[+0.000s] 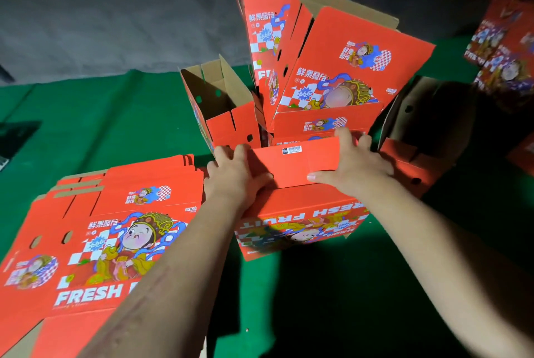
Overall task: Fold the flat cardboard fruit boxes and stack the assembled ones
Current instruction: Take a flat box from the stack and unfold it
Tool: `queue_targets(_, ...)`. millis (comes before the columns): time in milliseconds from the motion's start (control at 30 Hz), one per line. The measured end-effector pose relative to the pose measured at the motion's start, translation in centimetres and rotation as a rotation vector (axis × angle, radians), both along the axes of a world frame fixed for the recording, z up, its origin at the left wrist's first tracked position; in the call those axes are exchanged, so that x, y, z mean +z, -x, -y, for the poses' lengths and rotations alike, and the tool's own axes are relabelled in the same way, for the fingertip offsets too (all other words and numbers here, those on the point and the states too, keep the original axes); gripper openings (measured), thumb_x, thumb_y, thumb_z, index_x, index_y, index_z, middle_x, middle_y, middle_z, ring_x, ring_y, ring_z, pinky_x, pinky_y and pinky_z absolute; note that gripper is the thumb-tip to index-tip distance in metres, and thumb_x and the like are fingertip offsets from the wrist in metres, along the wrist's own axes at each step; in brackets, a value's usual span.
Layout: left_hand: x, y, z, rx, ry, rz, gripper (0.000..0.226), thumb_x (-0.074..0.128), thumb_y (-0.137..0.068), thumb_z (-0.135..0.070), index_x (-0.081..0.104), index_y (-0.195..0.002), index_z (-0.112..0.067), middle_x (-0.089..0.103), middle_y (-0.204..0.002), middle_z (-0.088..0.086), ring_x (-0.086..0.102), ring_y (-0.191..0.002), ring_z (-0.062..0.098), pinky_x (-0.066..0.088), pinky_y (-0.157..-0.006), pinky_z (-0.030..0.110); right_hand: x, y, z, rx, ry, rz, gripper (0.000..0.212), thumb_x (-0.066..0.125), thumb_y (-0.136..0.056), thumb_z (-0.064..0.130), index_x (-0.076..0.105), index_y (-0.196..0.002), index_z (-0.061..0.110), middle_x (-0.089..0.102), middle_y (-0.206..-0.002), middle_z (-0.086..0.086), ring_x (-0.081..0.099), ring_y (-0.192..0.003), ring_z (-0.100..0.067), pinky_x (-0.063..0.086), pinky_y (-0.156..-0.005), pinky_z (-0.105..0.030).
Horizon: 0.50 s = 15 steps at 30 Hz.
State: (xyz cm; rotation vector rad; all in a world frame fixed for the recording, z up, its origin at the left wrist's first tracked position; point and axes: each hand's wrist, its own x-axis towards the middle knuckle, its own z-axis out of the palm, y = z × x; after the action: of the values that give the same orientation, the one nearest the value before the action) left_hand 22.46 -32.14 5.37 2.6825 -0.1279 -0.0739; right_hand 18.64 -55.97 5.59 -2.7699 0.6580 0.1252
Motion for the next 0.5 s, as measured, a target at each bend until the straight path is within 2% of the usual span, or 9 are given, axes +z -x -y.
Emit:
queue_targets(67, -0.3, 0.2, -0.2, -0.036, 0.077, 0.048, 0.078, 0.075, -0.083, -0.059, 0.039, -0.147, -0.033, 0.036, -0.135, 0.01, 0.043, -0.126, 0.036, 0.041, -0.11, 0.049, 0.3, 0.2, -0.6, 0.005, 0.069, -0.026, 0.109, 0.069, -0.059, 0.089, 0.017, -0.141, 0.04, 0.034, -0.135, -0.011, 0.059, -0.111, -0.041, 0.045, -0.08, -0.048)
queue_targets(133, -0.8, 0.4, -1.1, 0.09, 0.481, -0.007, 0.072, 0.068, -0.089, -0.06, 0.039, -0.15, -0.034, 0.042, -0.139, 0.011, 0.042, -0.129, 0.024, 0.035, -0.116, 0.037, 0.5, 0.8, -0.4, 0.021, 0.01, 0.024, 0.1, 0.054, -0.067, 0.095, 0.019, -0.143, 0.04, 0.036, -0.139, -0.011, 0.058, -0.117, -0.041, 0.046, -0.087, -0.049)
queue_targets(233, -0.8, 2.3, -1.9, 0.349, 1.057, -0.389, 0.067, 0.039, -0.099, -0.07, 0.046, -0.149, -0.025, 0.055, -0.145, 0.007, 0.049, -0.14, 0.026, 0.046, -0.103, 0.03, 1.1, 2.0, 0.2, -0.078, -0.366, 0.207, 0.096, 0.027, -0.077, 0.095, 0.03, -0.151, 0.035, 0.037, -0.153, -0.011, 0.047, -0.135, -0.038, 0.038, -0.108, -0.051)
queue_targets(300, -0.4, 3.9, -2.5, 0.297, 1.201, -0.526, 0.064, 0.033, -0.1, -0.072, 0.067, -0.13, -0.027, 0.072, -0.124, -0.005, 0.067, -0.122, 0.015, 0.051, -0.089, 0.016, 1.9, 3.2, -0.1, -0.171, -0.605, 0.392, 0.102, 0.029, -0.073, 0.09, 0.05, -0.144, 0.021, 0.049, -0.147, -0.017, 0.051, -0.128, -0.034, 0.039, -0.11, -0.045)
queue_targets(367, 0.4, 5.3, -3.0, 0.195, 1.322, -0.575, 0.054, 0.044, -0.095, -0.07, 0.082, -0.098, -0.031, 0.079, -0.094, -0.006, 0.077, -0.081, 0.011, 0.058, -0.062, 0.018, 2.8, 4.6, -0.2, -0.355, -0.74, 0.599, 0.097, 0.041, -0.078, 0.082, 0.061, -0.13, 0.003, 0.058, -0.137, -0.022, 0.059, -0.114, -0.033, 0.046, -0.097, -0.04)
queue_targets(400, 0.6, 5.9, -3.2, 0.147, 1.335, -0.528, 0.04, 0.056, -0.088, -0.06, 0.081, -0.089, -0.029, 0.078, -0.089, -0.004, 0.075, -0.073, 0.013, 0.057, -0.059, 0.02, 3.2, 5.4, 0.0, -0.462, -0.762, 0.699, 0.084, 0.052, -0.083, 0.074, 0.063, -0.121, 0.0, 0.063, -0.127, -0.02, 0.06, -0.116, -0.036, 0.046, -0.096, -0.038)
queue_targets(433, 0.6, 6.5, -3.8, 0.122, 1.347, -0.453, 0.026, 0.067, -0.077, -0.045, 0.077, -0.088, -0.024, 0.074, -0.094, -0.002, 0.073, -0.074, 0.01, 0.056, -0.065, 0.021, 3.4, 6.4, 0.6, -0.496, -0.758, 0.75, 0.066, 0.061, -0.088, 0.063, 0.064, -0.105, -0.001, 0.068, -0.111, -0.015, 0.06, -0.119, -0.039, 0.045, -0.094, -0.033)
queue_targets(467, 0.5, 6.8, -4.4, 0.135, 1.366, -0.356, 0.026, 0.07, -0.068, -0.026, 0.069, -0.094, -0.022, 0.068, -0.104, -0.002, 0.071, -0.078, 0.002, 0.053, -0.072, 0.02, 3.3, 7.5, 1.2, -0.433, -0.778, 0.709, 0.049, 0.066, -0.093, 0.052, 0.063, -0.091, 0.003, 0.068, -0.096, -0.009, 0.06, -0.119, -0.041, 0.045, -0.089, -0.029)
queue_targets(500, 0.3, 7.0, -4.8, 0.138, 1.37, -0.272, 0.04, 0.066, -0.067, -0.008, 0.062, -0.105, -0.017, 0.062, -0.117, -0.003, 0.068, -0.086, -0.008, 0.051, -0.079, 0.015, 2.9, 8.4, 1.5, -0.34, -0.858, 0.579, 0.041, 0.067, -0.095, 0.045, 0.065, -0.092, 0.004, 0.07, -0.093, -0.008, 0.062, -0.119, -0.041, 0.047, -0.086, -0.029)
